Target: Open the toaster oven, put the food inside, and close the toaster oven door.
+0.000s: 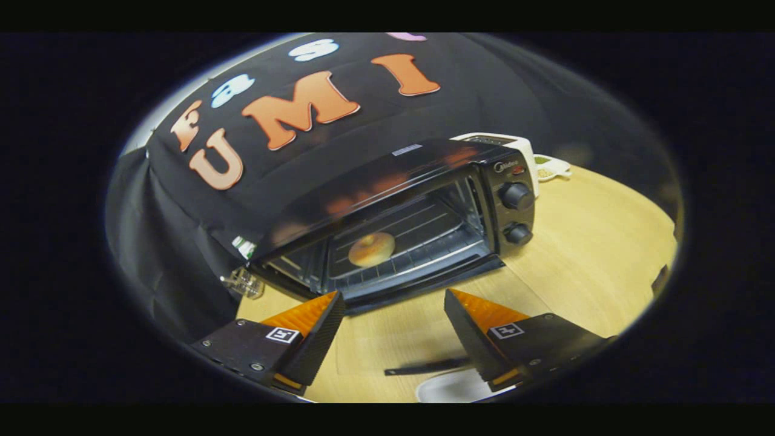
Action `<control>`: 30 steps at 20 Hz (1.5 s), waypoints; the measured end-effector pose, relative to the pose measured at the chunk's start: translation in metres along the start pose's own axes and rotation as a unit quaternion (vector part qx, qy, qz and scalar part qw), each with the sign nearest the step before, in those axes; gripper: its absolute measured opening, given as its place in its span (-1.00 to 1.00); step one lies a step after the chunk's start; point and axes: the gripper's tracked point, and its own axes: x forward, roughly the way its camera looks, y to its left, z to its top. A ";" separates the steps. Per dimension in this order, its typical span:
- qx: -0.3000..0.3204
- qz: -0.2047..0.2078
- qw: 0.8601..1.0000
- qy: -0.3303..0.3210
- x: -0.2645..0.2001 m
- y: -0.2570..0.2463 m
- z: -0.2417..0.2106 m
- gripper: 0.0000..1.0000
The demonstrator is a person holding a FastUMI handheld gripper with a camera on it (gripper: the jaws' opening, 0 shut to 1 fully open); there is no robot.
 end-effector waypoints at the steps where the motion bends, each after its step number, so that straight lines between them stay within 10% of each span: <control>1: -0.022 -0.009 1.000 0.002 -0.008 -0.005 -0.007 0.97; 16: -0.203 -0.080 0.972 0.089 -0.047 -0.046 -0.111 0.98; 30: -0.189 -0.068 0.974 0.104 -0.027 -0.046 -0.110 0.99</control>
